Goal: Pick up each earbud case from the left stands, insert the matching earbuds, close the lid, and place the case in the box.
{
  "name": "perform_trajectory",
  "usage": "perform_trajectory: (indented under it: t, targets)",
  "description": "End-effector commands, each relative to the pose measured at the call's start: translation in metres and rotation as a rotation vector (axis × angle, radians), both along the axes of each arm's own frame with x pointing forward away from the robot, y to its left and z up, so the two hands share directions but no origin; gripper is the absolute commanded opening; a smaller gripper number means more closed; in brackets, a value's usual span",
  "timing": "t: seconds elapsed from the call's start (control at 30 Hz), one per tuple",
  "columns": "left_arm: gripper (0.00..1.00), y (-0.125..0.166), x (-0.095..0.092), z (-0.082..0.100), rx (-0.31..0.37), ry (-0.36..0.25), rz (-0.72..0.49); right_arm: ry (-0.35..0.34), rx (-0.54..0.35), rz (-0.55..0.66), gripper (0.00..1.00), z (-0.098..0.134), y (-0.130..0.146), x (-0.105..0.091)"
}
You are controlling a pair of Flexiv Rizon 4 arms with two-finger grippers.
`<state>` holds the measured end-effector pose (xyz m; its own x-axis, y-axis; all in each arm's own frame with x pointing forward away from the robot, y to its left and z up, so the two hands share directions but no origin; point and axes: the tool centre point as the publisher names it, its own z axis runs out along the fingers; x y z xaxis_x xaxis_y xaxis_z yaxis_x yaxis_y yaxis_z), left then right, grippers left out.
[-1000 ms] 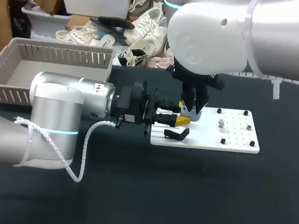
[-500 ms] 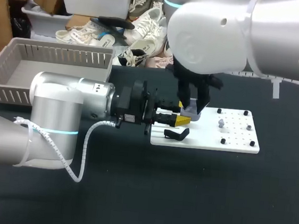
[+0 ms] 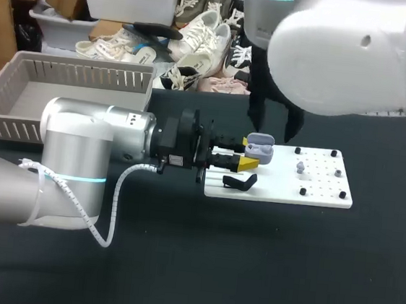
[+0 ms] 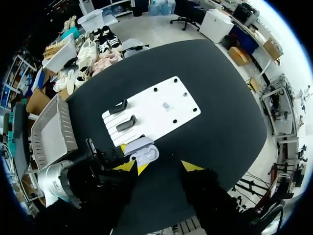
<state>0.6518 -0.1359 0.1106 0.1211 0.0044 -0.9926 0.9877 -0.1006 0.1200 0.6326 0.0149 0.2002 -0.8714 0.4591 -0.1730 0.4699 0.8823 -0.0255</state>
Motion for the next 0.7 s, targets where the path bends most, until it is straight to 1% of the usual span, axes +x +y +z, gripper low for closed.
perform_trajectory:
  t: [0.03,0.07,0.17,0.2,0.27,0.33,0.5,0.63,0.67,0.7]
  targets:
    - [0.00,0.000,-0.001,0.000,-0.001,-0.002,0.006,-0.134,0.134,0.056,0.58,0.002,-0.031,-0.014]
    - [0.00,0.000,-0.001,0.000,-0.001,-0.002,0.006,-0.147,0.130,0.058,0.58,0.003,-0.036,-0.010]
    - [0.00,0.000,-0.001,0.000,-0.001,-0.002,0.006,-0.153,0.119,0.080,0.51,0.001,-0.048,-0.001]
    - [0.00,0.000,-0.001,0.000,-0.001,-0.002,0.006,-0.152,0.106,0.091,0.51,-0.001,-0.052,0.001]
    - [0.00,0.000,-0.001,0.000,-0.001,-0.002,0.006,-0.151,0.094,0.102,0.49,-0.003,-0.059,0.007]
    - [0.00,0.000,-0.001,0.000,-0.001,-0.002,0.006,-0.148,0.094,0.115,0.47,-0.005,-0.066,0.012]
    - [0.00,0.000,-0.001,0.000,-0.001,-0.002,0.006,-0.140,0.111,0.142,0.47,-0.011,-0.081,0.024]
    - [0.00,0.000,-0.001,0.000,-0.001,-0.002,0.006,-0.122,0.144,0.150,0.50,-0.021,-0.089,0.032]
    - [0.00,0.000,-0.001,0.000,-0.001,-0.002,0.006,-0.117,0.149,0.149,0.59,-0.025,-0.091,0.035]
    - [0.00,0.000,-0.001,0.000,-0.001,-0.002,0.006,-0.110,0.139,0.137,0.65,-0.029,-0.093,0.037]
